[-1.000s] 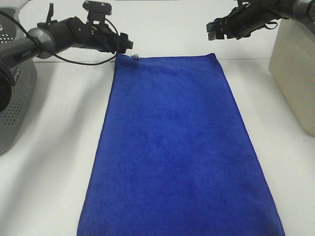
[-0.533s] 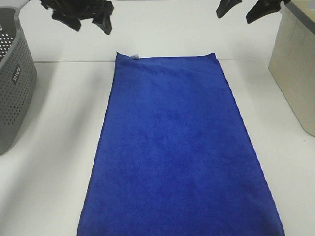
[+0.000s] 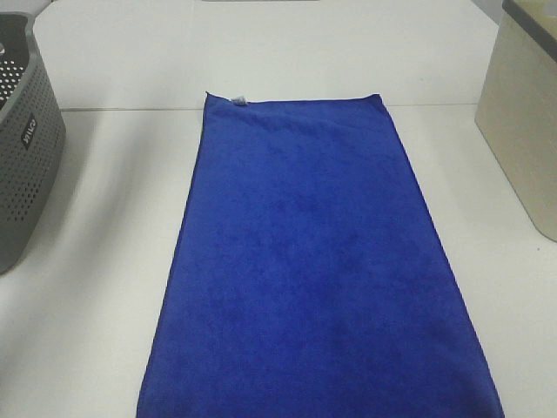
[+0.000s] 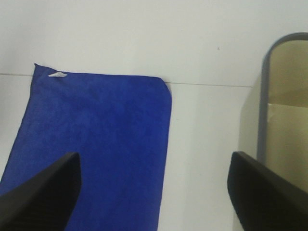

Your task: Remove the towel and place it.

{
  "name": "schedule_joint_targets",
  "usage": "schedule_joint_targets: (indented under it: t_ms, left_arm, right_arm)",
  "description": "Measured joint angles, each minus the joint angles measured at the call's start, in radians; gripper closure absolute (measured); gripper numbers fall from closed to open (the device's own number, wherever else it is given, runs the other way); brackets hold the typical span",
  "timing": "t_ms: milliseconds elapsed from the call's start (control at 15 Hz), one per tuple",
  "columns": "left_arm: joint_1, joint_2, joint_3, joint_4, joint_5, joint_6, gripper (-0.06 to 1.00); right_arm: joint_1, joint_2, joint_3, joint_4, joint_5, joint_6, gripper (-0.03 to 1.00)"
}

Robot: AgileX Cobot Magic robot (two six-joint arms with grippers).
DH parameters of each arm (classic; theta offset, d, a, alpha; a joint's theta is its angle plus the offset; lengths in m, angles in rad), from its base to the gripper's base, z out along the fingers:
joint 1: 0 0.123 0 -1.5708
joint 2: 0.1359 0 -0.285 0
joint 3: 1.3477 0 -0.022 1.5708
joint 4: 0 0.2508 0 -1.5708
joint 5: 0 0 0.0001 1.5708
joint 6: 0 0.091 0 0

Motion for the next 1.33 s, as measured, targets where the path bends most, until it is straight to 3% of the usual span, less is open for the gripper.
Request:
schedule_joint_targets:
  t_ms: [267,333,600,867,933,1333]
  left_arm:
    - [0.024,-0.216,0.302,-0.038,0.000,-0.008,0.17]
    - [0.024,-0.306,0.434,-0.036,0.000,-0.011,0.17]
    - [0.024,-0.712,0.936,0.038,-0.001,-0.053,0.17]
    - [0.024,-1.107,1.236,0.091,-0.050,-0.089,0.17]
    - [0.024,-1.282,1.359,0.093,-0.048,-0.092,0.17]
    - [0.024,-1.708,1.639,0.093,-0.035,-0.092,0.17]
  right_arm:
    - [-0.001,-0.289,0.358,-0.011,0.000,0.000,0.18]
    - [-0.001,-0.406,0.470,-0.011,0.001,0.000,0.18]
    - [-0.001,-0.837,0.869,0.006,0.002,0.000,0.19]
    - [-0.001,-1.244,1.154,0.006,0.003,0.007,0.19]
    - [-0.001,-1.436,1.257,0.006,0.003,0.009,0.19]
    - [-0.001,-1.750,1.456,0.005,0.004,0.003,0.19]
